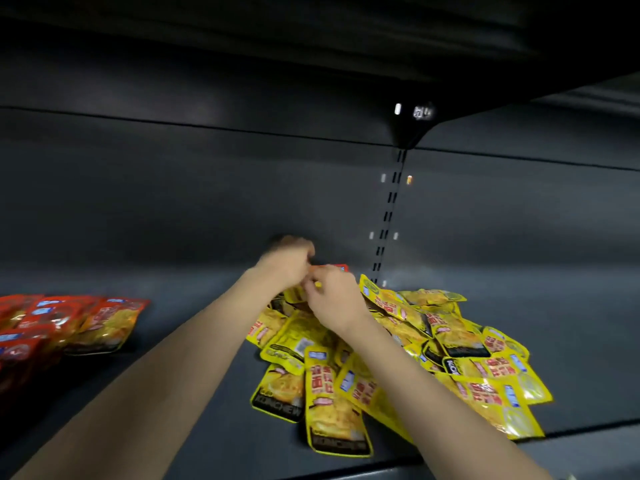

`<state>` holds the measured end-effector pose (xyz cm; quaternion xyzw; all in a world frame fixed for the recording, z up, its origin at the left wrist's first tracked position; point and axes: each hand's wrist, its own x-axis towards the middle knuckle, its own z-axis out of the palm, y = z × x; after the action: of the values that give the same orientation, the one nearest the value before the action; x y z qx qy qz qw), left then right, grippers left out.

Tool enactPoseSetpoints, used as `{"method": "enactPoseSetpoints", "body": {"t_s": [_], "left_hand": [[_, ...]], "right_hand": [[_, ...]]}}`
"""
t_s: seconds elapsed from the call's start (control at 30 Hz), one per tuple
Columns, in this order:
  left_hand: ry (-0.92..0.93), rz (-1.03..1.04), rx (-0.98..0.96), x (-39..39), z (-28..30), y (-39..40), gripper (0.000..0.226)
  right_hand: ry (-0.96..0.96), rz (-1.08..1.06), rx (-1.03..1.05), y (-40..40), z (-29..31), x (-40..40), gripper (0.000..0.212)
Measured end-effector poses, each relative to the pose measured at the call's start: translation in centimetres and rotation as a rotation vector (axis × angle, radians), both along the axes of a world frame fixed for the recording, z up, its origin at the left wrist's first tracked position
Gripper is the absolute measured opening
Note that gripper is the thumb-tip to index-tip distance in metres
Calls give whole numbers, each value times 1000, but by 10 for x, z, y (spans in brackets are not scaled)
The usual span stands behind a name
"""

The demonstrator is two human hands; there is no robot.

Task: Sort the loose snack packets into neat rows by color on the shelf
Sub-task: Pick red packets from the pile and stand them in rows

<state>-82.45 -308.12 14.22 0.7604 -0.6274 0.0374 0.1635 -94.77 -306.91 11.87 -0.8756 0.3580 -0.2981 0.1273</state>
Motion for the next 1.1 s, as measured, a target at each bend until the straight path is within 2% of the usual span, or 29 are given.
{"method": "enactPoseSetpoints", "body": {"t_s": [0.2, 0.3, 0.37, 0.53, 0.83, 1.0, 1.1], "left_hand": [[-192, 28, 30, -17, -6, -7, 25], [-263, 76, 91, -22, -15, -6, 17], [-302, 112, 102, -22, -18, -7, 13], [-341, 113, 31, -22, -3, -4, 19], [-3, 119, -227, -19, 36, 54, 31], [240, 131, -406, -25, 32, 103, 15], [322, 165, -464, -25, 23, 131, 16]], "right_hand": [[-188, -138, 233, -13, 16, -42, 25], [-239, -207, 274, -24, 18, -66, 26], [-212, -239, 280, -31, 19, -79, 25], [-144, -281, 256, -49, 17, -95, 22], [4, -234, 220, -71, 26, -77, 32], [152, -167, 221, -83, 28, -57, 36], [338, -135, 187, -88, 28, -50, 42]]}}
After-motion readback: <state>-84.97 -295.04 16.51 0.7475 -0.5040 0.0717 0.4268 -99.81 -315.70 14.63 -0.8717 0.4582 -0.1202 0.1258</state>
